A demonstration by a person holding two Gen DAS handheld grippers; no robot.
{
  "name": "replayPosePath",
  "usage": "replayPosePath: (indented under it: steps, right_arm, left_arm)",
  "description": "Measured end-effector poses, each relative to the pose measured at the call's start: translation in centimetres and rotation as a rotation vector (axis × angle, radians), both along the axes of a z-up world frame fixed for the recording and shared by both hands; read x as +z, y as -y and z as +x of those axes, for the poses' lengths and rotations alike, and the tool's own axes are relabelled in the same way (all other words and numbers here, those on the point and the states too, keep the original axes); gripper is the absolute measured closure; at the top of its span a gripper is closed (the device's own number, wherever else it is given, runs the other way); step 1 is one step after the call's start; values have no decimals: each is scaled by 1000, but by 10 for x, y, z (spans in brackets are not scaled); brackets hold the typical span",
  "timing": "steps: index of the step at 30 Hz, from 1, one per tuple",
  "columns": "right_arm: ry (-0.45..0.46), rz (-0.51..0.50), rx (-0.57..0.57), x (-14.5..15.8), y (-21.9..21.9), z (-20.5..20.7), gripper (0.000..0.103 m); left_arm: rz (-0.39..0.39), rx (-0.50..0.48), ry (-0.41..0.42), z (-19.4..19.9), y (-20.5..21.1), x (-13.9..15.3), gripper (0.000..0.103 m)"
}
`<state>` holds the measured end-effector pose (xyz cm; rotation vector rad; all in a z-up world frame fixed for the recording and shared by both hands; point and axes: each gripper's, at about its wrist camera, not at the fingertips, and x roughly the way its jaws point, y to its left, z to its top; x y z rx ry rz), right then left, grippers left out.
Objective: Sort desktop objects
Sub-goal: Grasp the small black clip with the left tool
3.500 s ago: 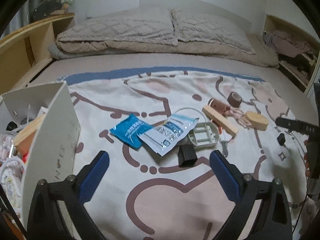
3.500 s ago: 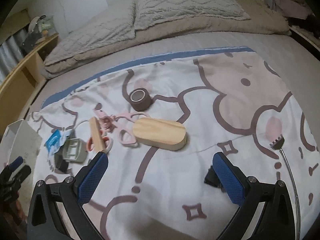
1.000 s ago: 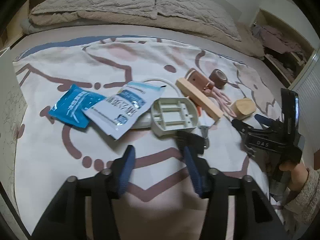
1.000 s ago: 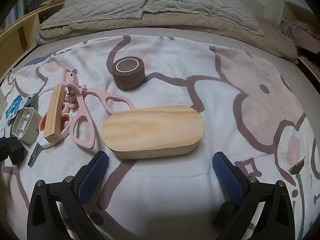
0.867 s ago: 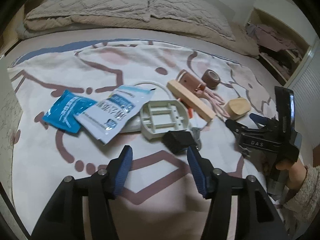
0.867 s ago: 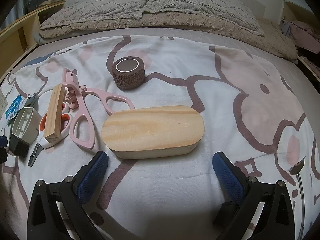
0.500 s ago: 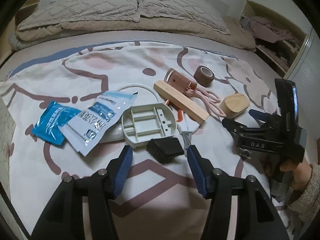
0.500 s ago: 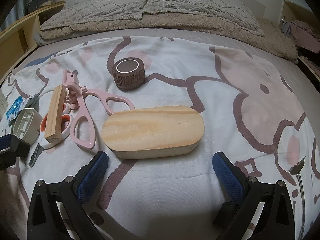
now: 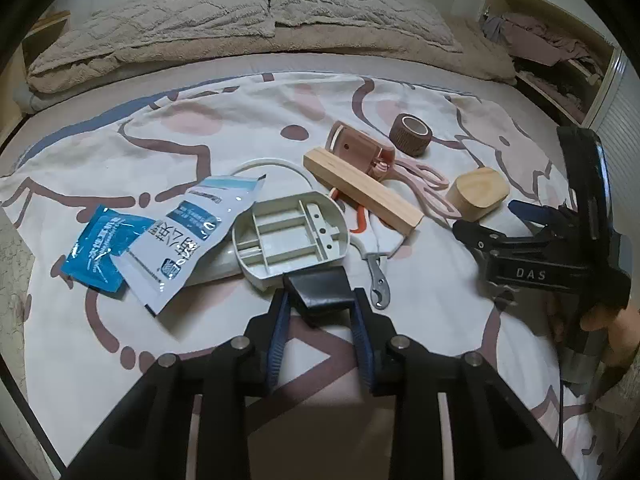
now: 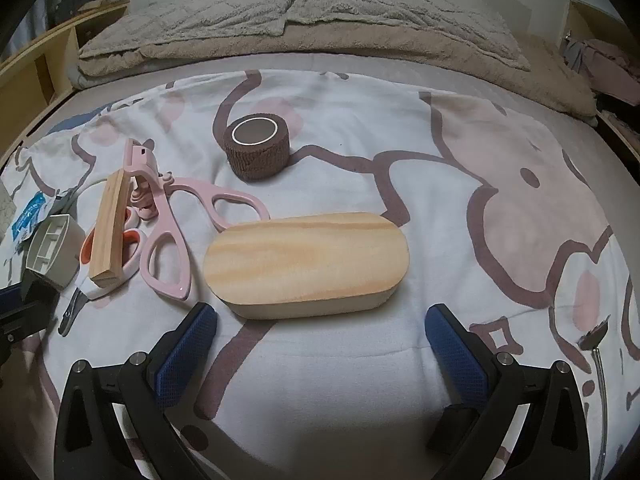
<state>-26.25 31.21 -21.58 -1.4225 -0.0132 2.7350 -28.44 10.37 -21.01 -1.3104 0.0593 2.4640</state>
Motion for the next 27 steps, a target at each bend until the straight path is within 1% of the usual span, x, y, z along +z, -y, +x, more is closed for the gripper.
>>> replayPosePath:
  steps: [3, 7, 9, 12, 13, 15, 19, 21, 26, 27]
  right_arm:
    - [10, -18, 7, 3, 1, -2, 0]
    - [-2, -78, 30, 12, 9, -2, 0]
    - [-6, -97, 19, 14, 13, -1, 0]
    - [9, -96, 14, 12, 17, -3, 0]
    - [6, -88, 12, 11, 19, -3, 1]
    - [-1, -89, -2, 11, 17, -2, 6]
    - [-8, -129, -32, 12, 2, -1, 14]
    - [-18, -125, -26, 13, -2, -1, 15]
    - [-19, -82, 40, 12, -2, -7, 15]
    - [-18, -66, 57, 11, -1, -9, 18]
  left_arm:
    - [4, 3, 3, 2, 2, 1, 72]
    - [1, 4, 7, 9, 7, 3, 72]
    - [-3, 2, 7, 13, 9, 3, 72]
    - [-5, 0, 12, 18, 13, 4, 72]
    - [-6, -1, 13, 20, 14, 4, 72]
    - [-4, -6, 14, 23, 16, 4, 72]
    - [7, -18, 10, 30, 20, 5, 72]
    - [7, -27, 7, 34, 21, 5, 72]
    - [2, -40, 12, 42, 26, 2, 72]
    - [6, -42, 14, 43, 27, 1, 72]
